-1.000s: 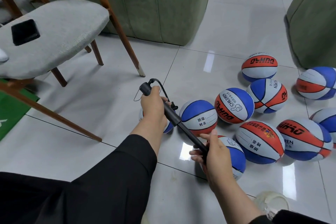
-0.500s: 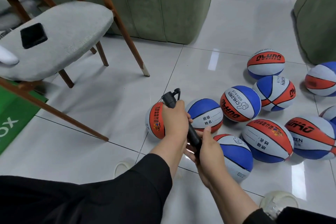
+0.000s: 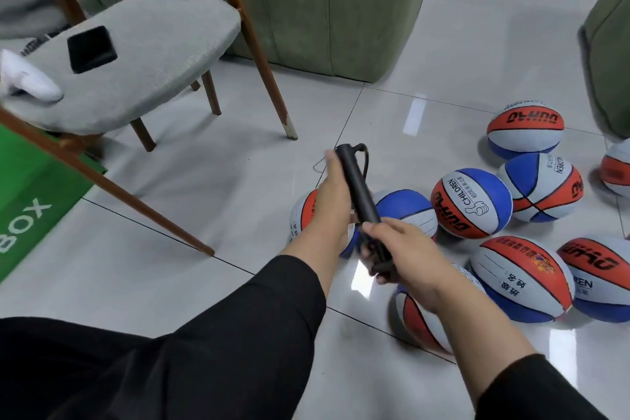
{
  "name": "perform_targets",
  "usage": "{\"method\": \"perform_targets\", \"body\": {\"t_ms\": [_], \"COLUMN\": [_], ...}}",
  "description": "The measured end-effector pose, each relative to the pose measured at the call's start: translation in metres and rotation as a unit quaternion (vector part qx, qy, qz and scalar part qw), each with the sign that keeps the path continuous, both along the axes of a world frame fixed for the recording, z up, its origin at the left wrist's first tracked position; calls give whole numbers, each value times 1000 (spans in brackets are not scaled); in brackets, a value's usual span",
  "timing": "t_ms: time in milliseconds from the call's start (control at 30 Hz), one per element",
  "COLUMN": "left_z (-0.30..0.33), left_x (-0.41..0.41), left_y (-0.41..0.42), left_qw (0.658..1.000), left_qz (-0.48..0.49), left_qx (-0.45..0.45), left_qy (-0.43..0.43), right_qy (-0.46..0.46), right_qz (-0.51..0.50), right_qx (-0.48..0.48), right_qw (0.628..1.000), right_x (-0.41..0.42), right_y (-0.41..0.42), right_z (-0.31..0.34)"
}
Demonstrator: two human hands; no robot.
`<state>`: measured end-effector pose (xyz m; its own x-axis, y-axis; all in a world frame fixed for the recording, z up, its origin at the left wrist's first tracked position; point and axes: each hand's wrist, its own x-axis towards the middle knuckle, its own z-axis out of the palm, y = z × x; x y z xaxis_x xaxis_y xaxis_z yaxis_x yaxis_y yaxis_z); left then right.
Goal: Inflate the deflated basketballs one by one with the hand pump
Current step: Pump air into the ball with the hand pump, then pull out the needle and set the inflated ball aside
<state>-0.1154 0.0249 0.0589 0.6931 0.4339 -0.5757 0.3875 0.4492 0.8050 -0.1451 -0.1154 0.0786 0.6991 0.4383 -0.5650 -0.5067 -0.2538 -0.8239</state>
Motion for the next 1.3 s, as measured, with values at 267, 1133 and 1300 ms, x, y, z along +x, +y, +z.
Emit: {"method": "perform_targets", "body": {"t_ms": [267,1133,1300], "left_z": [-82,-140,-139], "left_x": [-15,-15,-11], "left_y": [51,149,137], "left_qw": [772,828,813], "left_qz": [-310,-344,-362], "left_qx": [526,428,447], "left_qy": [177,113,86], "right_qy": [-15,-113,-122], "right_qz": [-11,94,104], "right_qx": [-35,-207,-232], "right_qw": [999,967,959], "right_x": [50,107,111], "right_y": [-8,92,118], "right_z": [-1,-101,-117]}}
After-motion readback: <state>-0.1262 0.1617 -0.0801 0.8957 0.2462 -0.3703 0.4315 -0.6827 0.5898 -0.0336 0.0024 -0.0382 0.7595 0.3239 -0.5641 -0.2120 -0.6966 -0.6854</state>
